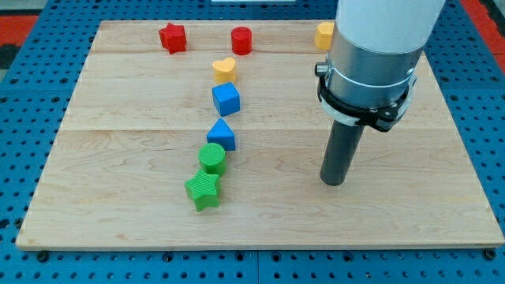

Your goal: Push the red circle closer to the yellow heart

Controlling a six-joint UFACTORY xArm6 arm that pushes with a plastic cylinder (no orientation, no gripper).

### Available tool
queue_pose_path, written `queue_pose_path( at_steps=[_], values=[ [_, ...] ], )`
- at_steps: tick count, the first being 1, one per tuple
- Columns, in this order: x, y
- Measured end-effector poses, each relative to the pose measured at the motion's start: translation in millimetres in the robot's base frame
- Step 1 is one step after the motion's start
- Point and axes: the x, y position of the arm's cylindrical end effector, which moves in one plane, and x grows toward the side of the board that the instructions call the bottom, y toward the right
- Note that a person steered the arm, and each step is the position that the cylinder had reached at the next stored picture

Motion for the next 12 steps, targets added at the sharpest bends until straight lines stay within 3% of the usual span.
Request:
queue_pose_path(
  at_steps=[4,5,8,9,12],
  values=[
    [-2.3,0.0],
    [-33.2,-19.9],
    [-202.6,-41.5],
    [-223.2,-40.9],
    [-227.8,-40.7]
  ],
)
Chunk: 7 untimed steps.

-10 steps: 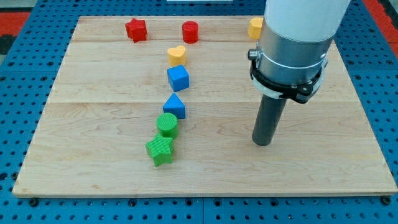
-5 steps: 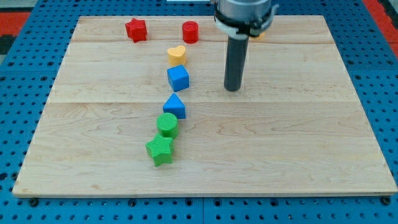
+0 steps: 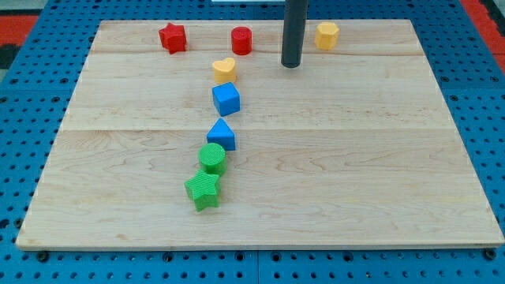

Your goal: Push the red circle closer to the yellow heart

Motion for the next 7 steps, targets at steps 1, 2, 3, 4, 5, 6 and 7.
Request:
queue_pose_path(
  at_steps=[1,2,3,4,5,6,7],
  values=[
    [-1.0,0.0],
    [-1.1,0.0],
    [-2.2,0.0],
    [-5.7,0.0],
    [-29.7,4.9],
    [-57.2,7.8],
    [-60.6,0.2]
  ],
)
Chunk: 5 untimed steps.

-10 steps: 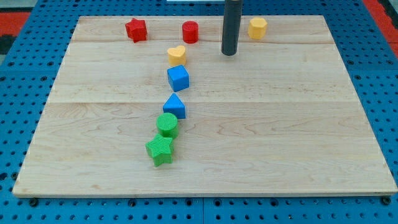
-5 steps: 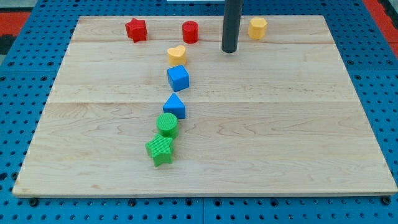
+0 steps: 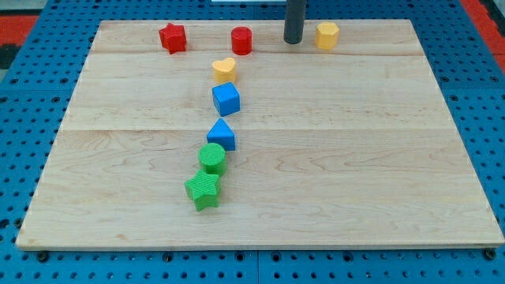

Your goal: Push the red circle closer to the yellow heart

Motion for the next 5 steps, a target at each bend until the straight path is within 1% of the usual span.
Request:
queue_pose_path(
  at_steps=[2,3,4,5],
  values=[
    [-10.4,-44.1],
    [-22.0,-80.9],
    [-22.0,-117.8],
    [-11.2,-113.8]
  ],
)
